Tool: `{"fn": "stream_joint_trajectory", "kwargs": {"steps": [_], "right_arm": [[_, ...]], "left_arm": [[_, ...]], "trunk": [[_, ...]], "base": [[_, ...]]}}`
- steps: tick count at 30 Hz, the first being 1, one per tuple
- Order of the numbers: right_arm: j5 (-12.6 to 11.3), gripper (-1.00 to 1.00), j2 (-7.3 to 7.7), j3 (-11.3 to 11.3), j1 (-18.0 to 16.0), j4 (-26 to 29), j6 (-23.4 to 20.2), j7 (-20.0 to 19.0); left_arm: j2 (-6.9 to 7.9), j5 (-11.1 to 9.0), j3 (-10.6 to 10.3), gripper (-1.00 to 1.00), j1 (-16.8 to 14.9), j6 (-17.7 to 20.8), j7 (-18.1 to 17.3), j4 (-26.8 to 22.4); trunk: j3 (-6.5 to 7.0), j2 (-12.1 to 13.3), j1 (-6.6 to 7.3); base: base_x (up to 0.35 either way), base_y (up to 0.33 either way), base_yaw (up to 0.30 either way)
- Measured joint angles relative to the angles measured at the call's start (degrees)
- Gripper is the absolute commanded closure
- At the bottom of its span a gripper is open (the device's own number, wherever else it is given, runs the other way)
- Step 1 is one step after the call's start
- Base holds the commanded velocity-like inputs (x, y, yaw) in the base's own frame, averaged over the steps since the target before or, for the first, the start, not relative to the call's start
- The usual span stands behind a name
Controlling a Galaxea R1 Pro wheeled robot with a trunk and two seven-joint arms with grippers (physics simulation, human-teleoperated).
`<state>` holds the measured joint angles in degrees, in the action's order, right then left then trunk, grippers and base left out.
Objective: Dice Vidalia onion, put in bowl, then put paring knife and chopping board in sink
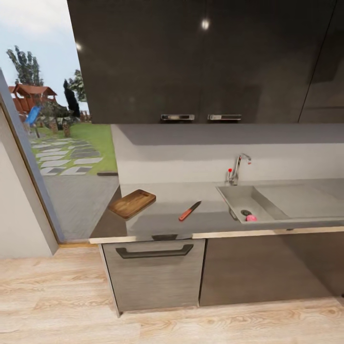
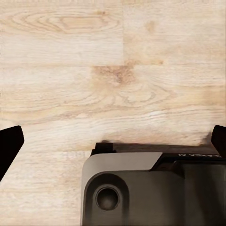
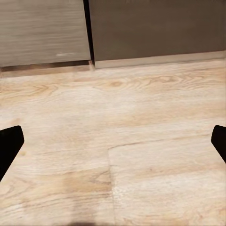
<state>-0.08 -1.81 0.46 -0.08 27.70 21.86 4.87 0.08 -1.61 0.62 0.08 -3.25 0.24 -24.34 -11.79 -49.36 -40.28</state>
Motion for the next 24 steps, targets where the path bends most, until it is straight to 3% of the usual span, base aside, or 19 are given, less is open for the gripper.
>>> {"fn": "stream_joint_trajectory", "kwargs": {"steps": [24], "right_arm": [[0.00, -1.00, -0.03, 0.04, 0.00, -0.02, 0.01, -0.01]], "left_arm": [[0.01, -0.02, 0.01, -1.00, 0.00, -0.01, 0.00, -0.02]], "trunk": [[4.32, 9.64, 5.28]], "base": [[0.000, 0.000, 0.000]]}}
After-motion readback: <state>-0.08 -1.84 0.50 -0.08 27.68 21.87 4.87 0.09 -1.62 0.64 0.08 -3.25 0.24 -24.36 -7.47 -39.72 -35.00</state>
